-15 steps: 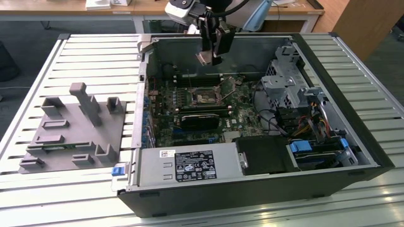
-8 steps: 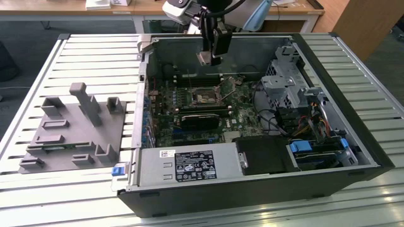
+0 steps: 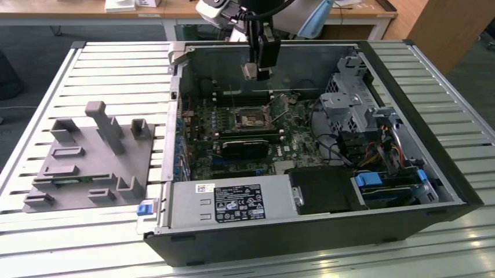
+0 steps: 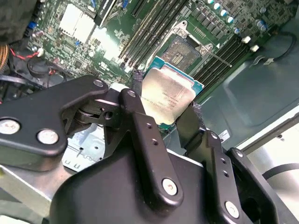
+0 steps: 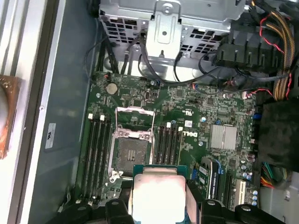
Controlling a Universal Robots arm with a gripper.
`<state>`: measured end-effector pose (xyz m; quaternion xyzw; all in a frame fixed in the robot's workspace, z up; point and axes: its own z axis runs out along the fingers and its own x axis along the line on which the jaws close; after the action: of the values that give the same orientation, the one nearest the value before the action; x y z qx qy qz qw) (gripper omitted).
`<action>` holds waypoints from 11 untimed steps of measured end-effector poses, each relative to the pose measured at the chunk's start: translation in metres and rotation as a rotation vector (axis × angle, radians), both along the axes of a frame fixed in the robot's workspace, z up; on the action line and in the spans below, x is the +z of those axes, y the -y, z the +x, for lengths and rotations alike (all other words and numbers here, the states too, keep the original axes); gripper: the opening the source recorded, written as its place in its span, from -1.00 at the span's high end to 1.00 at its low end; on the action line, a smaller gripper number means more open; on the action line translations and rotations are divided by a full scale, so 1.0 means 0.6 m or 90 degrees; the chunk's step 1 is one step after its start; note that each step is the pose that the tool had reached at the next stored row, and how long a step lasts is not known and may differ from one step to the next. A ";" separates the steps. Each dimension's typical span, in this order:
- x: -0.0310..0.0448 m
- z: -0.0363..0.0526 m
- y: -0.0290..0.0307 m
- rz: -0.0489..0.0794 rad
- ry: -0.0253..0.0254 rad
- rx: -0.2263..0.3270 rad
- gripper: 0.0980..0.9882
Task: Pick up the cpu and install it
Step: 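Place the cpu into insertion slot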
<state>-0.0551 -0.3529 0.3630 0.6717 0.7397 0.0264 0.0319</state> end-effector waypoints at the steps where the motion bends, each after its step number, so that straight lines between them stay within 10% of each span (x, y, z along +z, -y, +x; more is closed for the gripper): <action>1: 0.000 0.000 -0.0003 0.000 0.0000 -0.006 0.01; 11: -0.003 0.000 -0.0018 0.000 0.0000 -0.045 0.01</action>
<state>-0.0551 -0.3518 0.3615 0.6974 0.7155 0.0251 0.0329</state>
